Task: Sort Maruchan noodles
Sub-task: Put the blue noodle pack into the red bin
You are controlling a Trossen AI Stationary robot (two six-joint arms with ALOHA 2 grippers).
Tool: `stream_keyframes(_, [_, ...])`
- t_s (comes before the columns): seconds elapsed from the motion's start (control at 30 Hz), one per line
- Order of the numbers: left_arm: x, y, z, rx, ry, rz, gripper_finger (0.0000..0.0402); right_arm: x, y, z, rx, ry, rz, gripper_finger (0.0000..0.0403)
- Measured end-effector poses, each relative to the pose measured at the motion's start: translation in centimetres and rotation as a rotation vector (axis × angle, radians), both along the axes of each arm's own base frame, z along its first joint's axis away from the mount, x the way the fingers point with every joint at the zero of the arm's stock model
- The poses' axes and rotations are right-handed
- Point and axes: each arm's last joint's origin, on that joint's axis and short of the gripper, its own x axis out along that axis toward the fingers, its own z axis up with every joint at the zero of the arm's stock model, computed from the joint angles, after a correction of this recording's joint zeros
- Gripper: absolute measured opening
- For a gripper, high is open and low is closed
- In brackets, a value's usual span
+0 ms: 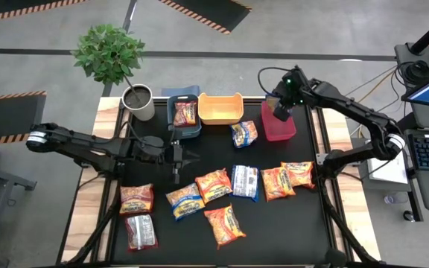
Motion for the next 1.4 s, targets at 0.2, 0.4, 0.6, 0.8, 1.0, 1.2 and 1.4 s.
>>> stream_keyframes(0.2, [0.0, 0.0, 0.1, 0.003, -0.011, -0.002, 0.0039, 0.2, -0.1, -1.8, -0.038, 0.018, 0.07, 0.0008])
stream_keyframes(0.4, [0.1, 0.0, 0.1, 0.003, -0.015, -0.002, 0.0039, 0.2, -0.1, -3.2, -0.064, 0.034, 0.108, 0.0008])
stream_keyframes(0.6, [0.1, 0.0, 0.2, 0.002, -0.025, -0.002, 0.0039, 0.2, -0.1, -4.3, -0.083, 0.017, 0.108, 0.0008])
stream_keyframes(0.8, [0.1, 0.0, 0.2, 0.002, -0.025, -0.002, 0.0039, 0.1, 0.0, -5.4, -0.099, 0.006, 0.107, 0.0008])
stream_keyframes(1.0, [0.1, 0.0, 0.3, 0.002, -0.027, -0.002, 0.0039, 0.0, 0.1, -6.5, -0.109, 0.015, 0.12, 0.0009])
stream_keyframes(1.2, [0.1, 0.0, 0.2, 0.002, -0.028, -0.002, 0.0039, 0.0, 0.1, -6.5, -0.11, 0.015, 0.12, 0.0009])
stream_keyframes(1.4, [0.1, 0.0, 0.2, 0.002, -0.028, -0.002, 0.0039, -0.1, 0.0, -6.5, -0.103, -0.011, 0.07, 0.0021])
